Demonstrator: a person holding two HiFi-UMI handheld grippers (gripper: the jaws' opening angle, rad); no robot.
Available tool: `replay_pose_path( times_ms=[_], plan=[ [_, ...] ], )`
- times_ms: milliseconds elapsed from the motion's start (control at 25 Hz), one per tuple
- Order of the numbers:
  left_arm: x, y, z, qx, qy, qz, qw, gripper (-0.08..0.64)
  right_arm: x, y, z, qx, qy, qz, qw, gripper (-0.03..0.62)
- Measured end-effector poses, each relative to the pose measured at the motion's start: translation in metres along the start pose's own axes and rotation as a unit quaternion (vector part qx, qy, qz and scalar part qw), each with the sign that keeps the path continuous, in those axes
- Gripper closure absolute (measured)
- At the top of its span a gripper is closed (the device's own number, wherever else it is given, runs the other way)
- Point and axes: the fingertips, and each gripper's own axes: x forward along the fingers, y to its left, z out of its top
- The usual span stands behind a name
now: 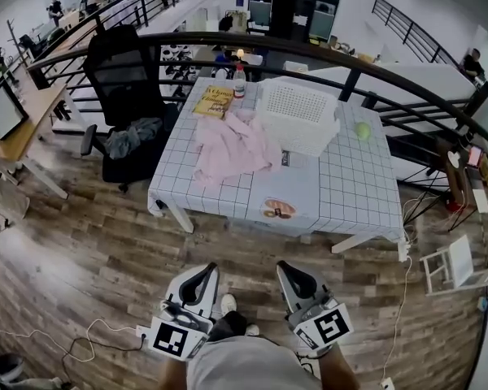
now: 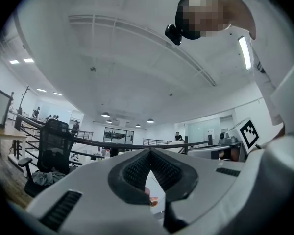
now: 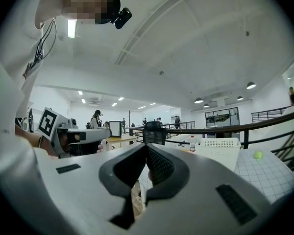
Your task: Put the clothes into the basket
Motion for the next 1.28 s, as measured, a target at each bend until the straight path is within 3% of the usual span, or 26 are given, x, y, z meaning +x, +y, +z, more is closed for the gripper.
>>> replay_pose_path(
  times_ms=[400,600,960,1280],
  plan=[
    [0.033,0.059,-0.002,-0.011,0.013,-0.019,0.9997,0.56,0.062,-0.022,0.0,-0.006,0.017,-0.025,1.0,0.575],
    [0.051,0.076,0.003,-0.008,-0.003,-0.029,0.9995,0.56,0.085,-0.026,-0.001,-0.008,0.02,-0.03,0.999,0.575],
    [0.077,0.098,-0.008,-0.031,0.011,-0.034,0.9989,0.56,0.121,-0.039,-0.006,-0.016,0.031,-0.019,0.999,0.575],
    [0.113,0.118,-0.014,-0.022,0.015,-0.016,0.9995,0.56,0.152,-0.069,-0.014,-0.015,0.032,0.004,0.999,0.575]
  ],
)
